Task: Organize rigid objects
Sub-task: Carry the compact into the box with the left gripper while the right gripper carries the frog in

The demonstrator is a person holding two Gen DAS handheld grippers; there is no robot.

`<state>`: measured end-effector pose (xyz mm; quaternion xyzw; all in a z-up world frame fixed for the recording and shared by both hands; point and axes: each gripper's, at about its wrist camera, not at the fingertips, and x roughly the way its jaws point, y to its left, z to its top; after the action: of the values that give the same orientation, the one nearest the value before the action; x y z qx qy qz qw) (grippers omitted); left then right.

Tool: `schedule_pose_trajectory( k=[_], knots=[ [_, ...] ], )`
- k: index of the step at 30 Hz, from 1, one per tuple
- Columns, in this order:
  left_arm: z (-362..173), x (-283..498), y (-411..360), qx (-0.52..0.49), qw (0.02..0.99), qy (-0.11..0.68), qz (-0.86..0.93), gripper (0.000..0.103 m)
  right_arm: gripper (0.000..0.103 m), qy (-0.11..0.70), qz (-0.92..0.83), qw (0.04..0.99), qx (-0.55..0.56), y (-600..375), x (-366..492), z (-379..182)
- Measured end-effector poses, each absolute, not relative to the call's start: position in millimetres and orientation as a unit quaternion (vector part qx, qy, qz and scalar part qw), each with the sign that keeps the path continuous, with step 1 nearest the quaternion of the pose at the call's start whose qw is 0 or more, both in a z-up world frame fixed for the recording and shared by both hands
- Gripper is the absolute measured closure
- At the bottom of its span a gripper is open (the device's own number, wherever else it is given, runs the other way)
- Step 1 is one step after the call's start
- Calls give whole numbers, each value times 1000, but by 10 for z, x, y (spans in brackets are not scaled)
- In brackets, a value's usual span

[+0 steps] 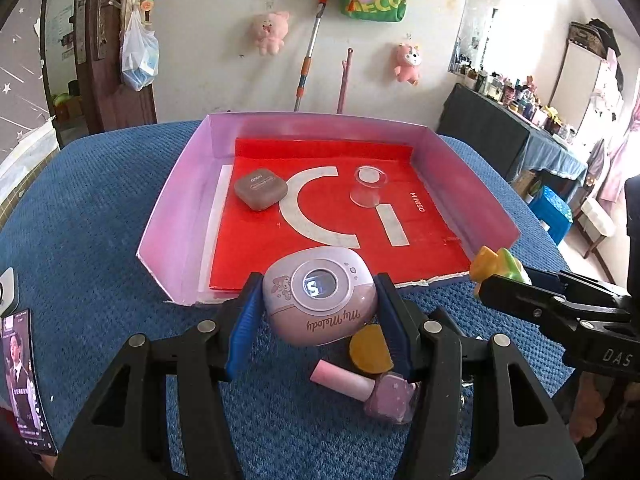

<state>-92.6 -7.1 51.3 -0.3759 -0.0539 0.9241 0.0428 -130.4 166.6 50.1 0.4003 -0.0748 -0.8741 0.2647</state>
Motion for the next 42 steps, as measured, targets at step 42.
schedule_pose_trajectory(
  k=[42],
  knots=[
    [8,-1709,-117,-444,34,-33,895,50,51,-3,-874,226,429,1370,-1986,224]
  ],
)
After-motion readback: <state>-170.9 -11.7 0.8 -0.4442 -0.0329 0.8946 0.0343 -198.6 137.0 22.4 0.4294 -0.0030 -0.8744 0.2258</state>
